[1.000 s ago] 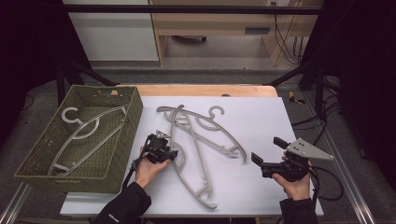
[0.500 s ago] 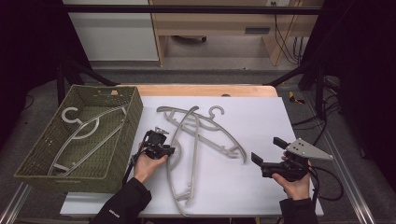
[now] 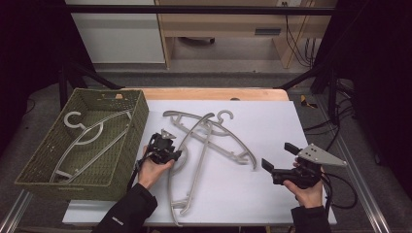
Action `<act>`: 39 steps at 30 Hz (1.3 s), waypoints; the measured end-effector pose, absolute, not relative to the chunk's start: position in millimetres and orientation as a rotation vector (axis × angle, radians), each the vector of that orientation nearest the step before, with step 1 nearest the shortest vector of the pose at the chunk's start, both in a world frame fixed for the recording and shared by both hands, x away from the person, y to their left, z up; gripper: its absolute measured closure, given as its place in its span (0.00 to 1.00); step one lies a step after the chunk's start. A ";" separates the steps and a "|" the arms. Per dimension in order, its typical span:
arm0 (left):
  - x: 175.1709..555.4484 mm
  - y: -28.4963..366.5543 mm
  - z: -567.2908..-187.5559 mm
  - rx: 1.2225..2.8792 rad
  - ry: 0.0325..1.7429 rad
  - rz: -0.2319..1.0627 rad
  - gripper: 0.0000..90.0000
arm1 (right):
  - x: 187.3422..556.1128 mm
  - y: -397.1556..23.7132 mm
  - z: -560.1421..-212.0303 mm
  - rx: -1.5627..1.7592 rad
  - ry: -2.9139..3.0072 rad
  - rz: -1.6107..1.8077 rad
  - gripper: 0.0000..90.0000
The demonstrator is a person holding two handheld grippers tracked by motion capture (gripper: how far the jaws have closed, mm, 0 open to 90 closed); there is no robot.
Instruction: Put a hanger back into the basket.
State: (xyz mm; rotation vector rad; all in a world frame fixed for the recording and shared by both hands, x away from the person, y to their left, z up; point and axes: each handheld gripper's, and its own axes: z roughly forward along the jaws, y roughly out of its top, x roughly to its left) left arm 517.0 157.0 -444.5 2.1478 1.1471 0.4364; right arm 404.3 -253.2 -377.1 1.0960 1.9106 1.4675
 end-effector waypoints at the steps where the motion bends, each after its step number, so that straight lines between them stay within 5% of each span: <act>1: 513.2 160.1 -439.4 2.137 1.134 0.438 0.60 | 403.7 -253.5 -376.3 1.094 1.906 1.469 0.02; 7: 492.4 168.7 -430.6 2.144 1.106 0.392 0.47 | 403.2 -253.4 -375.9 1.094 1.908 1.471 0.02; 12: 479.8 174.5 -438.3 2.161 1.134 0.379 0.45 | 404.0 -252.4 -377.0 1.094 1.912 1.465 0.02; 31: 489.8 168.5 -467.1 2.129 1.248 0.314 0.63 | 404.5 -251.9 -377.5 1.091 1.919 1.466 0.02; 34: 490.2 165.2 -466.2 2.145 1.251 0.329 0.75 | 404.4 -250.8 -377.5 1.092 1.920 1.465 0.02; 39: 493.3 164.1 -464.5 2.151 1.268 0.308 0.78 | 404.2 -251.9 -377.1 1.089 1.918 1.466 0.02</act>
